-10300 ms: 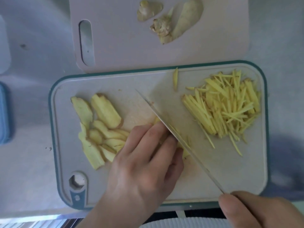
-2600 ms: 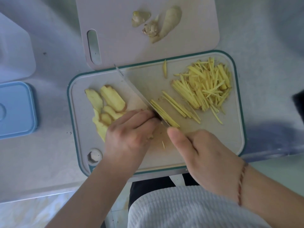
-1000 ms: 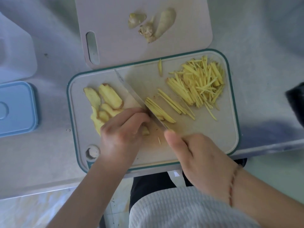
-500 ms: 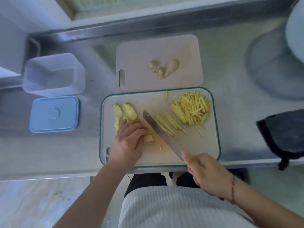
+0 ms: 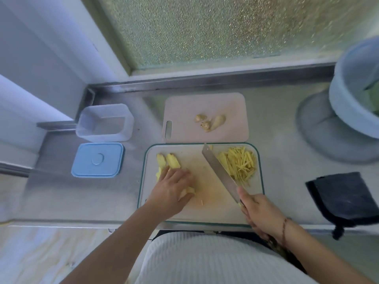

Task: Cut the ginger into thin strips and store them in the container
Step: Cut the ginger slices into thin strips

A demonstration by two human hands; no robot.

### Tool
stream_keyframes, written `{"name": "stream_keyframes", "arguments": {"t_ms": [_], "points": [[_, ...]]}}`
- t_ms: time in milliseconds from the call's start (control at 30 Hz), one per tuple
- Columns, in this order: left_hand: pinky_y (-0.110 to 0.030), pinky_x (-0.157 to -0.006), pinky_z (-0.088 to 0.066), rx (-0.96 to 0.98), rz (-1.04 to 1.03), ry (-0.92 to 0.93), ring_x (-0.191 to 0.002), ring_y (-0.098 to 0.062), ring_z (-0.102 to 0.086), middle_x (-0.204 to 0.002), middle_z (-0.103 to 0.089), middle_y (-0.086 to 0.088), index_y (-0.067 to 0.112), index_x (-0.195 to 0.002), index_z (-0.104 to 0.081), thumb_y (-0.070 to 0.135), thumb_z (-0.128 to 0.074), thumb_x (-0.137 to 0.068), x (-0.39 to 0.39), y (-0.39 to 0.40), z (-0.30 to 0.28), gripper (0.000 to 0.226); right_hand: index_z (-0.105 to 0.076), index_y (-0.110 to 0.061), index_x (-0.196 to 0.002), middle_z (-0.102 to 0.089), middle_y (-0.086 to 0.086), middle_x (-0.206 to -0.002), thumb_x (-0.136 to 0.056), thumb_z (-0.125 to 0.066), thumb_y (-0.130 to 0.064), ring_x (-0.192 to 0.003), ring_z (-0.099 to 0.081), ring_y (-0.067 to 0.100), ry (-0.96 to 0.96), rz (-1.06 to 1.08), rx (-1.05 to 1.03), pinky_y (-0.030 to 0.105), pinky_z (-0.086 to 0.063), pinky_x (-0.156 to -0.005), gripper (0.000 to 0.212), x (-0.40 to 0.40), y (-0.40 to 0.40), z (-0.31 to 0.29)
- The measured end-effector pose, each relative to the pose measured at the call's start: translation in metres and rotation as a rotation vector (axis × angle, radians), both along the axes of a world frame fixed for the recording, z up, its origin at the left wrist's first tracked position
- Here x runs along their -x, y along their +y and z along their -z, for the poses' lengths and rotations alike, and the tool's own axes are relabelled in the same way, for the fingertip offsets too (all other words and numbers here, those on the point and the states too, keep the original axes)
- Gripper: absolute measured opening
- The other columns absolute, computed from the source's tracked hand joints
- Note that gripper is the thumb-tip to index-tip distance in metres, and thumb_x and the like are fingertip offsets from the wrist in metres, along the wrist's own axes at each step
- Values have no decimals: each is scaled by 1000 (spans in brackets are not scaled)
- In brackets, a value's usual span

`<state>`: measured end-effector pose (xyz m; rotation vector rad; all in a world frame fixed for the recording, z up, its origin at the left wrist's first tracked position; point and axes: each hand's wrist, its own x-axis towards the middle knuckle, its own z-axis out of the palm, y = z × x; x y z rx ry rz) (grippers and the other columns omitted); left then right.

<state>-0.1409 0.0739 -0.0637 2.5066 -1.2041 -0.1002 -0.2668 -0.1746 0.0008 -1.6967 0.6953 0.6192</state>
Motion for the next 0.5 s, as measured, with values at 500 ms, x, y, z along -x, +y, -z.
{"name": "stream_keyframes", "arguments": {"t_ms": [500], "points": [[-51, -87, -54, 129, -342, 151, -101, -42, -62, -112, -71, -13, 9, -108, -76, -11, -76, -74, -78, 30, -7, 39, -28, -22, -52, -26, -1, -47, -90, -33, -67, -35, -23, 14, 87, 10, 160, 19, -20, -42, 60, -13, 41, -18]]}}
